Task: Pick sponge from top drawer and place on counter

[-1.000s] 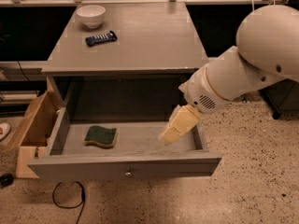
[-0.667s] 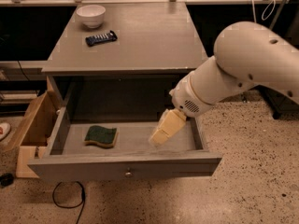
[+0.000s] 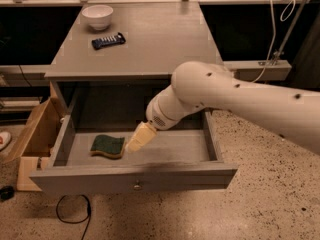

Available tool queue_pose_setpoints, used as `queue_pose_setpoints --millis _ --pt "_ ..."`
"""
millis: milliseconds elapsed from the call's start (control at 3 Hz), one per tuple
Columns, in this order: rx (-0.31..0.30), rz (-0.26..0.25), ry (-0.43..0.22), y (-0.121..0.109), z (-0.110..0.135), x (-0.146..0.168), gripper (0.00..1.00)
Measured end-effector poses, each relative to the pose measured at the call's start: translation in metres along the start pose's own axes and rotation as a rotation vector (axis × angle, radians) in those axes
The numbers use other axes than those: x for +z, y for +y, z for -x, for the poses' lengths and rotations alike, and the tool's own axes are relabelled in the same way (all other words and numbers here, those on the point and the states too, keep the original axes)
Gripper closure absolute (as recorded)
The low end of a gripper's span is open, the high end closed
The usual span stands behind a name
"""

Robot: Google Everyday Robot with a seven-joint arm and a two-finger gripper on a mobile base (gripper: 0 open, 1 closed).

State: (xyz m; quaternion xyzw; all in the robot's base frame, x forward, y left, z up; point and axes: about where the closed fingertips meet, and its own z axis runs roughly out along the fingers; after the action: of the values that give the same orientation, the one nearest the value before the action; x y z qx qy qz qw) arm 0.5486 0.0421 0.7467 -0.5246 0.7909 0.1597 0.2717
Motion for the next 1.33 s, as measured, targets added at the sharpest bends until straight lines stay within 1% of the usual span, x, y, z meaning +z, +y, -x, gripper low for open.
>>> queue_pose_setpoints --millis 333,667,1000,1333 --pt "0.029 -0.025 -0.037 -0.016 0.027 0.069 0.0" --pt "0.067 -0.027 -0.045 -0.023 0.036 0.104 0.0" --pt "0.036 -0.035 -0.01 -0.016 0.04 0.138 0.0" --pt "0.0 -0.023 0.051 -0.002 0.033 0.177 0.0"
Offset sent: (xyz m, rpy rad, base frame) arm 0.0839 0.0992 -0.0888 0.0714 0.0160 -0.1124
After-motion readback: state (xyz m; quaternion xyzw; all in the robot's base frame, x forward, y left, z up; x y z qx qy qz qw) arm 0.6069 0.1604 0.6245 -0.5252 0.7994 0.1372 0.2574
